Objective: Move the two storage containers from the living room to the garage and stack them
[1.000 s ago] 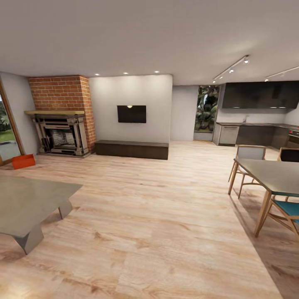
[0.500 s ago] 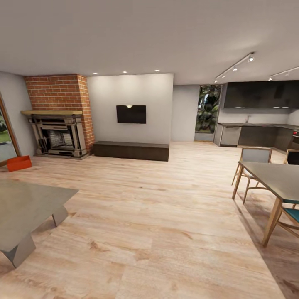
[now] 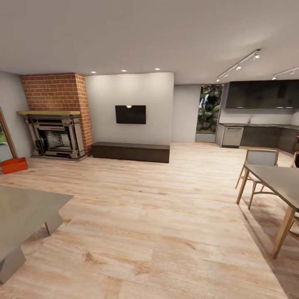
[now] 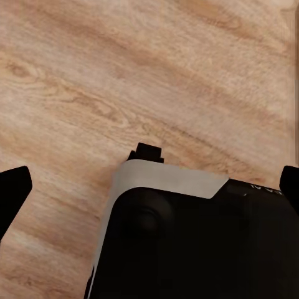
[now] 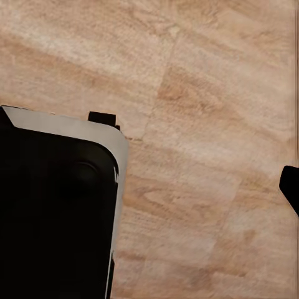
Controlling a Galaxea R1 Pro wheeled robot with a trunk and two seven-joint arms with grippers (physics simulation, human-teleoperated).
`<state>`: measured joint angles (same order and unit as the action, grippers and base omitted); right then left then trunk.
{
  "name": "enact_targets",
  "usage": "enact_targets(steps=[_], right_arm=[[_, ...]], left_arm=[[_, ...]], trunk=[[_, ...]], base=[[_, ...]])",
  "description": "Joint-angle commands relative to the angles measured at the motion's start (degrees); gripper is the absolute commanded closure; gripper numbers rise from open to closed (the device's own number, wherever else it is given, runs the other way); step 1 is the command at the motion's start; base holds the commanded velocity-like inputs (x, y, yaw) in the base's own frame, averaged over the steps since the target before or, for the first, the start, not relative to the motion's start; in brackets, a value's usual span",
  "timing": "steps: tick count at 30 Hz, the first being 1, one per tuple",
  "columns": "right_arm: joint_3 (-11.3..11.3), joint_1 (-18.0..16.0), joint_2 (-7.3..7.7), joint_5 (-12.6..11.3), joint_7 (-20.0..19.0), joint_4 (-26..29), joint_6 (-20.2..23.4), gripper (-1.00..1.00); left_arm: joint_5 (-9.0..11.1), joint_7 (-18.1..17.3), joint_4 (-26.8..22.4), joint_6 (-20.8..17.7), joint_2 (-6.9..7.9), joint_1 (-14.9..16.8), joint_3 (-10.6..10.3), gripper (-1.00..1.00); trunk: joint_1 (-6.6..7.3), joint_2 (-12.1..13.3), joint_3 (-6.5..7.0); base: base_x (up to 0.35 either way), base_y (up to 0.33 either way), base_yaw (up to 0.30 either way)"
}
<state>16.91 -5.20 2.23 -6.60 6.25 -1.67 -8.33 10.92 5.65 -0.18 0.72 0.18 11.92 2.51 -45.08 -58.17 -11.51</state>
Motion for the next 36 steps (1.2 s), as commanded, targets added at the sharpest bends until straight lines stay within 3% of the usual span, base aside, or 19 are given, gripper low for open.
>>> enact_targets(steps=[1, 27, 36], right_arm=[[0.49, -0.08, 0.12, -0.54, 0.01, -0.18, -0.44, -1.00], [0.60, -0.08, 0.37, -0.36, 0.01, -0.18, -0.40, -1.00], [0.54, -0.08, -0.42, -0.39, 0.21, -0.18, -0.37, -1.00]], left_arm=[[0.24, 0.07, 0.01, 0.07, -0.01, 0.04, 0.22, -1.00], [0.24, 0.07, 0.01, -0.03, -0.01, 0.04, 0.31, -1.00], [0.24, 0.07, 0.01, 0.06, -0.01, 0.04, 0.26, -1.00]], trunk=[[-0.04, -0.04, -0.07], [-0.04, -0.04, -0.07], [-0.04, -0.04, -0.07]], base=[[0.322, 0.000, 0.000], [0.322, 0.000, 0.000], [0.322, 0.000, 0.000]])
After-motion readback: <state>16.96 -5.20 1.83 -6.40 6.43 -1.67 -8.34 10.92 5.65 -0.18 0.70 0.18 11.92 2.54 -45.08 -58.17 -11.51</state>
